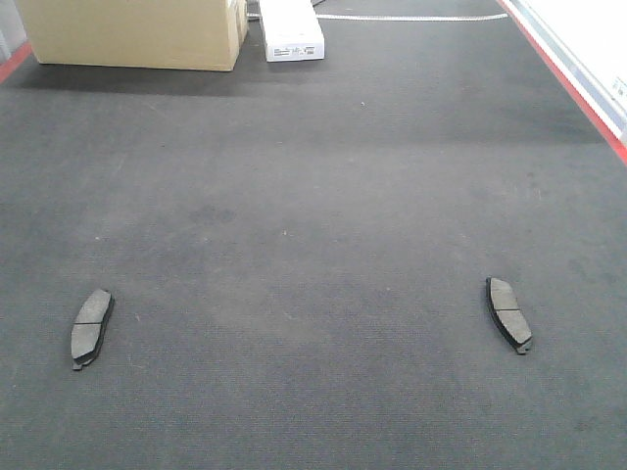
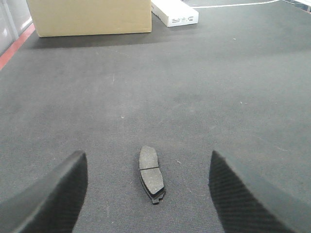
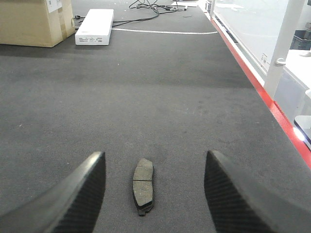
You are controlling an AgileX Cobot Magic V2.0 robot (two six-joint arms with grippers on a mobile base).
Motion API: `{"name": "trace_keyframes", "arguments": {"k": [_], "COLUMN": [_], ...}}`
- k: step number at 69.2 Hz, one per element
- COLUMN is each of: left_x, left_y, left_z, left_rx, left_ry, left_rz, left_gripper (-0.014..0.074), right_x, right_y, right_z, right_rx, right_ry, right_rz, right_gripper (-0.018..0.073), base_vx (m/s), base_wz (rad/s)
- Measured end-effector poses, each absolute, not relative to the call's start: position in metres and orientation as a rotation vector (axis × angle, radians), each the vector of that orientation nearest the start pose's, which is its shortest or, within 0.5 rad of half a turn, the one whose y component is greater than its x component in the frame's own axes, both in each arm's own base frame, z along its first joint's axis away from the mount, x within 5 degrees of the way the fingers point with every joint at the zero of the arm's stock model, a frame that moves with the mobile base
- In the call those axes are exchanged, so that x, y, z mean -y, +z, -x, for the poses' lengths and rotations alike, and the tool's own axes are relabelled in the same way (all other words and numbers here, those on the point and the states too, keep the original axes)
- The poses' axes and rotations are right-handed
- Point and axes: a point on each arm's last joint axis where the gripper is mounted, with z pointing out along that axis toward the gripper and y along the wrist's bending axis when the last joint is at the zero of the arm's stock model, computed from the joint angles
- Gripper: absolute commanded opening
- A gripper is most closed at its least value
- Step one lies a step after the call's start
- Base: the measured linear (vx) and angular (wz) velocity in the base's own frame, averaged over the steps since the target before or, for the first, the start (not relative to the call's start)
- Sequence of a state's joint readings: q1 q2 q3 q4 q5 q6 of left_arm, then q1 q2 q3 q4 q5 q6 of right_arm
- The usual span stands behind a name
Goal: Move and align brake pads A on conveyor
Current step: 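Raise the open right gripper away from the placed pad, then back the base away from the conveyor belt and turn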
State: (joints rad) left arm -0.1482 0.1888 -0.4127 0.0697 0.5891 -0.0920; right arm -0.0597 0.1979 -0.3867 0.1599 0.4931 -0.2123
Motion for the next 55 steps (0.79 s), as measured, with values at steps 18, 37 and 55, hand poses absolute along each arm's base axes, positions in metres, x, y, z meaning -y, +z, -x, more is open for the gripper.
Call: {"name": "trace_keyframes", "arguments": {"k": [18, 37, 55], "left_x": [0.0038, 0.0038, 0.0038], "left_y": [0.2867, 0.2867, 0.2867], "left_z": [-0.0493, -0.0493, -0.0493], "left_rx": [-1.847, -1.847, -1.847], "left_ry": [-0.091, -0.091, -0.091], "left_rz": [-0.079, -0.079, -0.079], "left_gripper": [0.0513, 0.0513, 0.0513], "right_x": [-0.0036, -0.0036, -0.0036], "right_y": [0.2868, 0.2866, 0.2867], "right_z": [-0.055, -0.0551, -0.0551], "right_rx": [-1.78, -1.78, -1.779], "right_ry": [-0.026, -0.026, -0.027], "right_rz": [0.064, 0.064, 0.064], "right_gripper": [0.0434, 0.0434, 0.0434], "base_vx": [-0.02, -0.21, -0.44], "base_wz": [-0.01, -0.01, -0.08]}}
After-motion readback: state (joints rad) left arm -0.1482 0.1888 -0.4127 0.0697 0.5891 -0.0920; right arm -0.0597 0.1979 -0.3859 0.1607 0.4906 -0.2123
